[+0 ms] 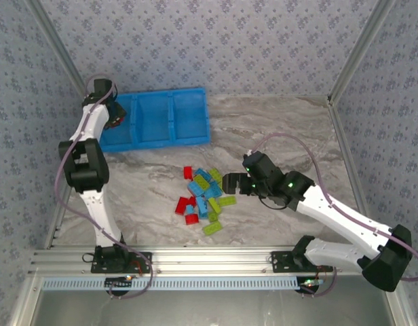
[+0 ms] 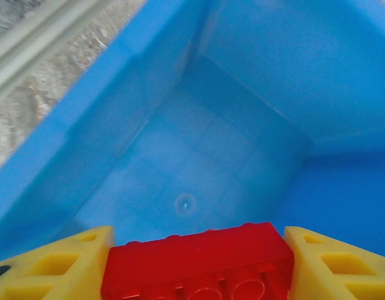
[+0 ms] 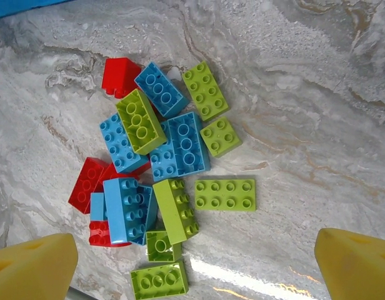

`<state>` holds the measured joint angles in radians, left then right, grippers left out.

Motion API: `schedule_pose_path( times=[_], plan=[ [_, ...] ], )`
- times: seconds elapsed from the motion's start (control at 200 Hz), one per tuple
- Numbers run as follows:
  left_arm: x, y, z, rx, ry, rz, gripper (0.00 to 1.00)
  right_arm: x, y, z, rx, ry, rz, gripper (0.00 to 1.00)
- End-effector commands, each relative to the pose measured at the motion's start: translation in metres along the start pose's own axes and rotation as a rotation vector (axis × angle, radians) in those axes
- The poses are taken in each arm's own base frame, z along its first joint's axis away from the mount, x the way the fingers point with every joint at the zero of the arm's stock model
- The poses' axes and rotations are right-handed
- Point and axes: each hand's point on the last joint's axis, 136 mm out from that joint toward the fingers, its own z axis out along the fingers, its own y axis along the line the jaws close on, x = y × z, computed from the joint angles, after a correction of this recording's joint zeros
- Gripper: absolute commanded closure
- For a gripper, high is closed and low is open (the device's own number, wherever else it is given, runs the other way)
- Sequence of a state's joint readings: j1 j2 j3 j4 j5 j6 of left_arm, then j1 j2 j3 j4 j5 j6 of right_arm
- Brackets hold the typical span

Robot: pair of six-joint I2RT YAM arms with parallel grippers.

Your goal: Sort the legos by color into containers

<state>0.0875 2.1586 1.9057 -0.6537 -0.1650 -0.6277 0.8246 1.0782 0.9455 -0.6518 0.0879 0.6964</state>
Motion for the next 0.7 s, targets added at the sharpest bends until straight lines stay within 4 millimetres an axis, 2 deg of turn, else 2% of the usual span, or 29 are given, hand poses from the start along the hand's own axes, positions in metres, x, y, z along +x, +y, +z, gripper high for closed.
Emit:
schedule_pose_path(
  times=[0.0,0.135,0.225,0.395,0.425,0.59,0.695],
  plan=[
    [-0.004,-0.015,-0.008,0.034,0.030,0.034,0.47,0.003,-0.011,-0.002,0.042,-0.009,0.022,0.00],
    [-0.013,-0.018,-0.019,0.041,0.008,0.038,0.36,0.006,-0.016,-0.002,0.061,-0.005,0.034,0.00],
    [-0.016,-0.016,-0.030,0.040,-0.008,0.030,0.33,0.007,-0.018,-0.001,0.063,-0.006,0.040,0.00],
    [-0.023,-0.017,-0.063,0.085,-0.047,0.011,0.25,0.002,-0.018,0.000,0.066,-0.020,0.031,0.00],
    [-0.016,-0.013,-0.063,0.081,-0.032,0.016,0.24,0.001,-0.019,0.000,0.067,-0.020,0.029,0.00],
    [-0.014,-0.014,-0.105,0.165,-0.063,0.016,0.20,-0.006,-0.022,0.003,0.075,-0.018,0.015,0.00],
    [0.001,-0.027,-0.149,0.295,-0.046,0.061,0.20,-0.017,-0.022,0.008,0.078,-0.036,-0.004,0.00]
  ],
)
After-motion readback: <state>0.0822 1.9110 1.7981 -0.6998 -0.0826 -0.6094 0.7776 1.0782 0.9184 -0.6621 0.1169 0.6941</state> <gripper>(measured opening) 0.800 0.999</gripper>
